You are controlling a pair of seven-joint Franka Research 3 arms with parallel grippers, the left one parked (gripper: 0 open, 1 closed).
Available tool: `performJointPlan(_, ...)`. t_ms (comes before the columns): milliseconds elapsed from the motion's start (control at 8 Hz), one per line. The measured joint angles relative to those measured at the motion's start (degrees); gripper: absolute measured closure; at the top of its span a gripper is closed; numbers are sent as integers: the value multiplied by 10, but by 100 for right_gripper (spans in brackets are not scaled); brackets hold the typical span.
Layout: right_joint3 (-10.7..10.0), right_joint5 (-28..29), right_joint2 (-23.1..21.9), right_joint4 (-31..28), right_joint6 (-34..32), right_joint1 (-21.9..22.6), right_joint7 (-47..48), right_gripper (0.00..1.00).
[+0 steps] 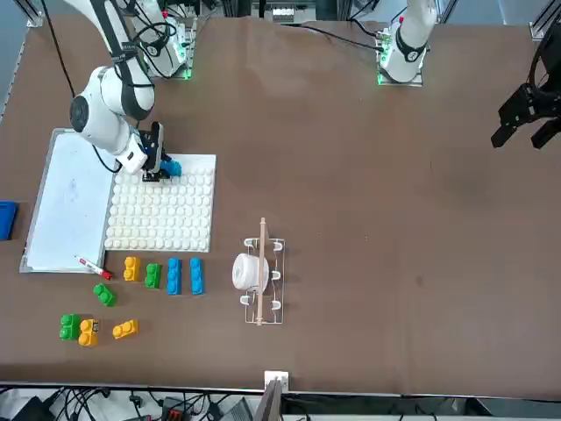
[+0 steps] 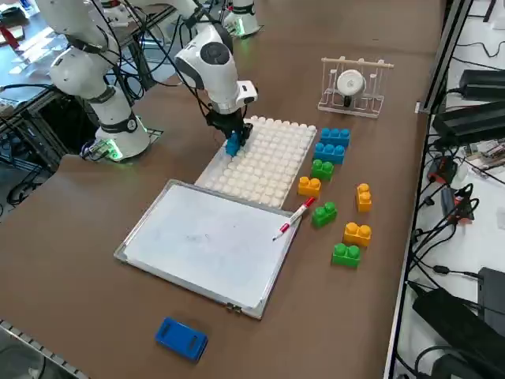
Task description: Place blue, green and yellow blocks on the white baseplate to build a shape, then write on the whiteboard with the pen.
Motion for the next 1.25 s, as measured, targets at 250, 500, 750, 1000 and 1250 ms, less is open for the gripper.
performJointPlan(250, 0, 0, 16, 5, 16, 6, 2, 6)
performJointPlan(500, 0, 0, 17, 8, 17, 7, 2, 1)
performJointPlan(750, 0, 0, 15, 13, 19, 7, 2, 0)
performJointPlan(1000, 0, 0, 10, 16, 19, 7, 2, 0)
performJointPlan(1250, 0, 0, -14, 18, 0, 7, 4, 0)
